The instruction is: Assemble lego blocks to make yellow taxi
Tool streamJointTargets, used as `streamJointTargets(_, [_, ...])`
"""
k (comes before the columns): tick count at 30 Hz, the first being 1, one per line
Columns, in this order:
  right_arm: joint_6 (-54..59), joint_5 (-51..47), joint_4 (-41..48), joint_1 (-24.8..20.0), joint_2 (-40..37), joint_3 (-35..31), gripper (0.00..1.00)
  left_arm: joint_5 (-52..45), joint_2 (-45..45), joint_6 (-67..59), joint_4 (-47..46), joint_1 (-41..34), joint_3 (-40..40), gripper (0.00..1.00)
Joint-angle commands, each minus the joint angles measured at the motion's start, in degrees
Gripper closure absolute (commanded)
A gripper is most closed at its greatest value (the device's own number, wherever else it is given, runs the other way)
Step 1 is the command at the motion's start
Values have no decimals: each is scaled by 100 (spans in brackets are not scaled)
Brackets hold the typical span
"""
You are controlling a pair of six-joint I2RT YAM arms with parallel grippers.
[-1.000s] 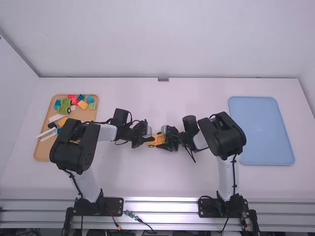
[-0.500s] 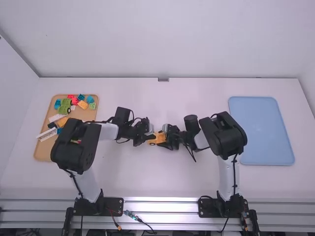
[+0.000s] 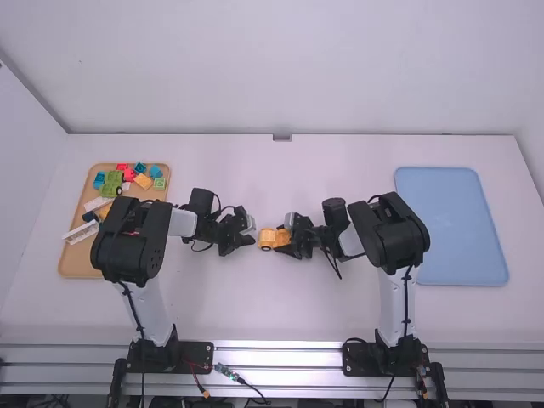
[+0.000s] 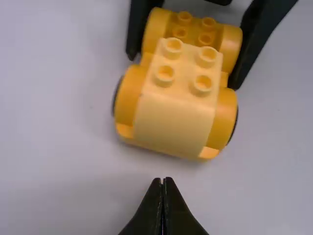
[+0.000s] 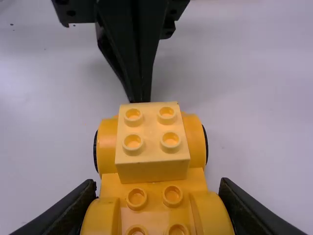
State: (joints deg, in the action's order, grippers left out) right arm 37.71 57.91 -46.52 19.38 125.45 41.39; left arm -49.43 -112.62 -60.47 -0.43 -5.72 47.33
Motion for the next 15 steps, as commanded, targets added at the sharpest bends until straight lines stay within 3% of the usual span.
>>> streamJointTargets(1, [-65,-31,28,15,108,-17,51,-500,114,-87,-142,-31,229,98])
streamJointTargets(3, [-65,-83,28,15,108,-22,51,-656,284,-151,-420,46,354,98])
streamJointTargets(9, [-67,-92,48,15,108,-9,51,-640,1279,-1499,-2857,634,1163,98])
streamJointTargets(13, [-63,-96,33,15,108,-17,51,-566,1558,-1200,-3353,922,1414,94])
streamJointTargets(14, [-56,-94,26,15,108,-22,50,-485,1565,-1014,-3344,975,1438,65])
streamJointTargets(15, [-45,-94,28,15,108,-22,48,-428,1563,-896,-3314,1003,1438,22])
